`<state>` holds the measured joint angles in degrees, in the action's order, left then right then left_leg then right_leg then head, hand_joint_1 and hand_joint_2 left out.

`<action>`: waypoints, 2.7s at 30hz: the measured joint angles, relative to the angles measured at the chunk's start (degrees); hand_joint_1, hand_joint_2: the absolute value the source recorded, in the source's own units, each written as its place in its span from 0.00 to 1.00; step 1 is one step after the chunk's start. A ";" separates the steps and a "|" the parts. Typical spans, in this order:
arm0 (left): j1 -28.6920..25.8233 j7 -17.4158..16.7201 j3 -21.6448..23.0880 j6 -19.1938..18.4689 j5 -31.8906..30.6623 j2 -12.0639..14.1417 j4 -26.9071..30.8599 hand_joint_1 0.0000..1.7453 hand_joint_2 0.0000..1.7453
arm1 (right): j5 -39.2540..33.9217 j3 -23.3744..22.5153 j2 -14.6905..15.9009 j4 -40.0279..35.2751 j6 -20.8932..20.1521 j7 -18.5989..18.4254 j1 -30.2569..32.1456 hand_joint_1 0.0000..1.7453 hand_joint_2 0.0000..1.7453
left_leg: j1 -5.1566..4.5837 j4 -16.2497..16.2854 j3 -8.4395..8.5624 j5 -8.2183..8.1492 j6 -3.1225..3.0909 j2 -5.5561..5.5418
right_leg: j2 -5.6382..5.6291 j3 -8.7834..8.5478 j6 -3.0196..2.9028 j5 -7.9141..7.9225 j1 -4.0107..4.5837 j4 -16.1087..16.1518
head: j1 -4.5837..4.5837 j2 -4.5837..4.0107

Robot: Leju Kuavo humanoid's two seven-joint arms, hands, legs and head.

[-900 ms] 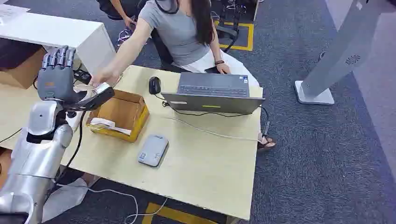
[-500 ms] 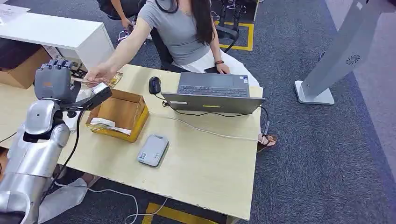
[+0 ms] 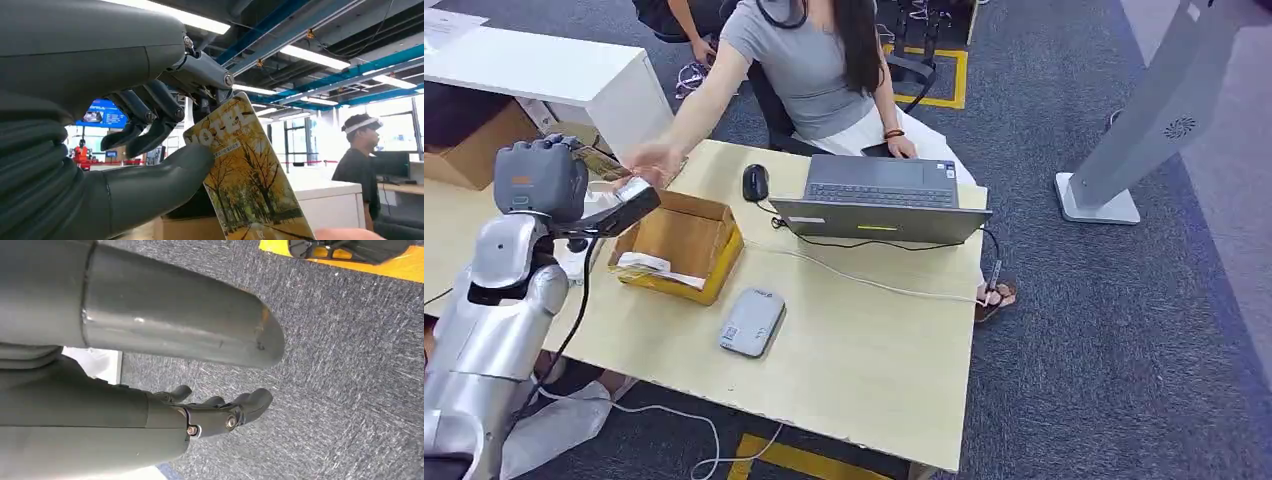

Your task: Pass the card to the sensor for recognition and then transmit it.

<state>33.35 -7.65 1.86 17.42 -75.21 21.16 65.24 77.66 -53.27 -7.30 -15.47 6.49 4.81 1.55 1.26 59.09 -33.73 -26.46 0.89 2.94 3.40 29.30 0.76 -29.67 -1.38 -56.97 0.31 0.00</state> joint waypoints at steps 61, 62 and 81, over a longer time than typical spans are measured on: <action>-17.78 -2.25 17.27 -19.89 2.03 -6.62 11.74 1.00 1.00 | 3.93 -2.64 -1.36 -1.07 -1.46 -1.88 -0.44 0.00 0.00 | -0.01 0.00 -0.03 0.00 0.00 -0.02 | 0.02 0.01 0.01 0.01 0.00 0.01 | 0.00 0.00; -17.92 -2.25 17.53 -19.98 2.03 -6.62 11.56 1.00 1.00 | 3.93 -2.64 -1.42 -1.11 -1.49 -1.88 -0.43 0.00 0.00 | -0.01 0.00 -0.03 0.00 0.00 -0.01 | 0.02 0.01 0.01 0.01 -0.01 0.02 | 0.00 0.00; -17.93 -2.27 19.17 -15.89 0.83 -6.54 10.16 1.00 1.00 | 4.90 -2.82 -1.97 -1.14 -1.77 -1.62 -0.49 0.00 1.00 | -0.01 0.00 -0.02 0.02 -0.01 -0.03 | 0.04 0.01 0.01 0.01 0.00 0.01 | 0.00 0.00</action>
<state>15.42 -9.92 21.03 1.53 -74.38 14.62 75.41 82.55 -56.08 -9.27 -16.61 4.72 3.19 1.06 1.25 59.10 -33.75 -26.44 0.89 2.91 3.43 29.30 0.77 -29.66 -1.39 -56.96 0.31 0.00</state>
